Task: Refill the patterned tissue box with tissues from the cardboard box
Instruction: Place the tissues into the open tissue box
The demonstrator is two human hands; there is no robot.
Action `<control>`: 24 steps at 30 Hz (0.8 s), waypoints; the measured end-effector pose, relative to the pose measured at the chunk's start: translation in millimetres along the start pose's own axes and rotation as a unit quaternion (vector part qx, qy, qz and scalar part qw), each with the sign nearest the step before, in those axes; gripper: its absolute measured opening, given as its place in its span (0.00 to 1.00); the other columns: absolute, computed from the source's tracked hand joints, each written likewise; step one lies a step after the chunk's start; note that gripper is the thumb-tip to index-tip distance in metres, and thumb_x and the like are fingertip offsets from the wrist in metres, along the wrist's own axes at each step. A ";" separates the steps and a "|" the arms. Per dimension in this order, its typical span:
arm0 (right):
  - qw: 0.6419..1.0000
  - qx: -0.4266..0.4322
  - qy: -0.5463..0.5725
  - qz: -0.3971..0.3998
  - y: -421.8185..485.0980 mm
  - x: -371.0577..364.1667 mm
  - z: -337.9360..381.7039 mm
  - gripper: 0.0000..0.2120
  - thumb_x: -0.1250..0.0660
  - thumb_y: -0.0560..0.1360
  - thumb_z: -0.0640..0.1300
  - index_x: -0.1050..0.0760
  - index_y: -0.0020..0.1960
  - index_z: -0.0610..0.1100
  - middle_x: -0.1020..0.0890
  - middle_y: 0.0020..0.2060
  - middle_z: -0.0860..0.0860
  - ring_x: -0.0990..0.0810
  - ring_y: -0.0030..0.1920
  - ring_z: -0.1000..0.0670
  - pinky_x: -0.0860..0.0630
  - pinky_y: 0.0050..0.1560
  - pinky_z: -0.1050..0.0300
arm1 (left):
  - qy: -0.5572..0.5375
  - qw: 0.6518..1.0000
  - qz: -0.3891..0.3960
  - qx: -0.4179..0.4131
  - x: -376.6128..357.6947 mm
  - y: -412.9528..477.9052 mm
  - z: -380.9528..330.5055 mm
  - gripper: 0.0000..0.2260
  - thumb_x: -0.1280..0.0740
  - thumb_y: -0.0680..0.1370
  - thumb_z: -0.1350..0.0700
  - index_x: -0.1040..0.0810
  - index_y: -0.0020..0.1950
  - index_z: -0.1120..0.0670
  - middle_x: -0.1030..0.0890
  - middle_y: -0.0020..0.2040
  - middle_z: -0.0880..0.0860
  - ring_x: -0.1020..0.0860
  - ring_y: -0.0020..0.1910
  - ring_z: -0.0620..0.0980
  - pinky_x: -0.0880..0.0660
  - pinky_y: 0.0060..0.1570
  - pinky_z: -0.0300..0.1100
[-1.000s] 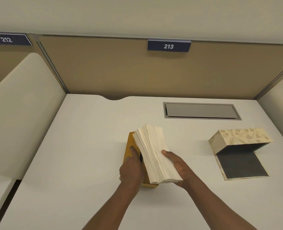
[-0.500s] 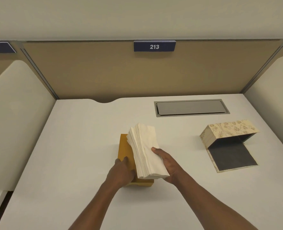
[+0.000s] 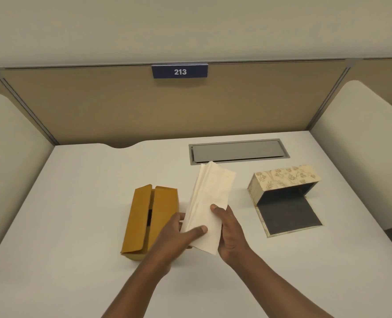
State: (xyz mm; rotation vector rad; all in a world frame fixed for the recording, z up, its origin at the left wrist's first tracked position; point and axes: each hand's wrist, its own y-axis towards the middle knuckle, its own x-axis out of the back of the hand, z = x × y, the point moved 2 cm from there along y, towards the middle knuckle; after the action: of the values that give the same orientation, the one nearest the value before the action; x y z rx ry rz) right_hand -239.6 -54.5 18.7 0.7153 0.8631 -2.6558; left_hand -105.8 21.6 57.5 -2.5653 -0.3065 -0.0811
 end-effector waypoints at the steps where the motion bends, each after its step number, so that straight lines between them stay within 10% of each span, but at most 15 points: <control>1: 1.000 0.001 0.005 -0.015 -3.5 8.7 5.0 0.22 0.28 0.74 0.45 0.24 0.67 0.47 0.15 0.58 0.43 0.18 0.60 0.37 0.24 0.61 0.29 | 0.013 1.000 -0.004 -0.006 -10.9 -0.2 1.1 0.24 0.22 0.69 0.43 0.27 0.60 0.44 0.18 0.56 0.48 0.18 0.53 0.47 0.18 0.51 0.45; 11: 0.995 0.057 0.067 -0.050 -8.6 124.0 95.2 0.24 0.28 0.75 0.40 0.26 0.70 0.46 0.17 0.62 0.45 0.19 0.63 0.43 0.25 0.66 0.41 | -0.073 0.997 0.037 -0.011 -76.4 9.9 3.5 0.26 0.20 0.63 0.50 0.21 0.59 0.54 0.15 0.54 0.54 0.16 0.53 0.54 0.21 0.49 0.45; 15: 0.997 0.058 -0.026 -0.053 -10.9 167.8 114.9 0.23 0.26 0.74 0.44 0.25 0.68 0.45 0.16 0.58 0.46 0.18 0.56 0.47 0.20 0.49 0.53 | -0.233 0.972 -0.015 0.027 -108.6 25.5 6.0 0.20 0.23 0.71 0.59 0.21 0.61 0.56 0.15 0.57 0.57 0.17 0.53 0.53 0.22 0.52 0.47; 24: 0.978 0.040 -0.191 -0.076 -5.3 246.1 132.7 0.15 0.32 0.79 0.42 0.26 0.66 0.46 0.19 0.61 0.45 0.20 0.60 0.46 0.20 0.58 0.48 | -0.317 0.938 -0.120 0.074 -189.6 54.5 3.0 0.06 0.33 0.77 0.60 0.22 0.53 0.54 0.19 0.47 0.52 0.22 0.45 0.51 0.25 0.45 0.47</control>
State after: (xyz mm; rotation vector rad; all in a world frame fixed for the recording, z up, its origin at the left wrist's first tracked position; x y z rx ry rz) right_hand -499.2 -152.8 -15.0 0.1433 0.7316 -2.8366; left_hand -277.3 -59.8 4.0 -2.3236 -0.8305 0.6666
